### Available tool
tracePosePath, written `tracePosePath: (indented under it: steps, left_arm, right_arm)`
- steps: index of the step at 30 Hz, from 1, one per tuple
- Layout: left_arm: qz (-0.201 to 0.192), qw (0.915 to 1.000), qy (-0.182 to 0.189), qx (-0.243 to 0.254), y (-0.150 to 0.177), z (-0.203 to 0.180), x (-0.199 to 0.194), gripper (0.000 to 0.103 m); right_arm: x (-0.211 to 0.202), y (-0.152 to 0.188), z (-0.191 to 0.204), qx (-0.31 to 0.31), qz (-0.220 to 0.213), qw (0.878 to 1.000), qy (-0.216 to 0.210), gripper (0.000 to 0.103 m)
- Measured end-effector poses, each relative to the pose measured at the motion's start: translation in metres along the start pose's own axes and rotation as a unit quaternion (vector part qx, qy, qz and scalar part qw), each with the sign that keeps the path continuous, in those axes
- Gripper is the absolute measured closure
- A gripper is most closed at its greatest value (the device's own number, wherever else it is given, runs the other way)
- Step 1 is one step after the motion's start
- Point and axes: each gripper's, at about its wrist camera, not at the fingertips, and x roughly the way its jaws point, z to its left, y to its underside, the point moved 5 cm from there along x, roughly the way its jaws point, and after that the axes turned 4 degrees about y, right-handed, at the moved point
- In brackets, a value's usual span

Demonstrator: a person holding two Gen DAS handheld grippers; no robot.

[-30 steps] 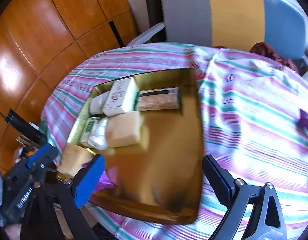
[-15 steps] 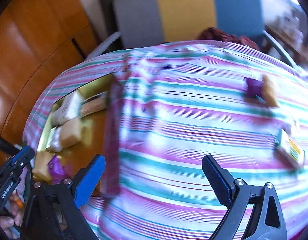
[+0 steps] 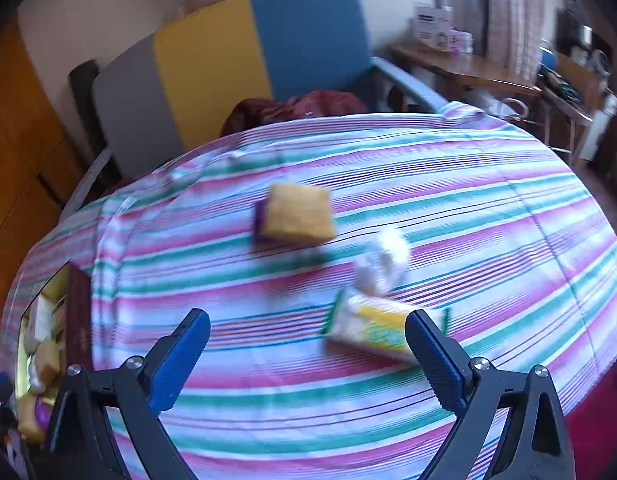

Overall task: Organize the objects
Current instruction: 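Withdraw both tools from the tray back over the cloth, then reach the left tool to the other yellow sponge and grasp it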

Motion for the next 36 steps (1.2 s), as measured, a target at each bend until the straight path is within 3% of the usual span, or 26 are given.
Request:
tracePosePath:
  steps: [3, 8, 23, 36]
  left_arm:
    - [0.003, 0.9999, 0.007, 0.013, -0.005, -0.013, 0.006, 0.082]
    - [0.01, 0.9994, 0.018, 0.029, -0.01, -0.033, 0.018, 0.082]
    - [0.058, 0.9954, 0.062, 0.046, -0.019, -0.088, 0.064, 0.081]
    - [0.114, 0.982, 0.143, 0.047, -0.043, -0.154, 0.121, 0.072]
  right_arm:
    - [0.008, -0.002, -0.03, 0.045, 0.001, 0.999, 0.01, 0.004]
    - [0.011, -0.003, -0.055, 0.127, 0.008, 0.992, -0.024, 0.004]
    - [0.018, 0.006, -0.086, 0.222, 0.029, 0.974, -0.045, 0.001]
    - [0.019, 0.012, -0.122, 0.329, 0.028, 0.942, -0.065, 0.0]
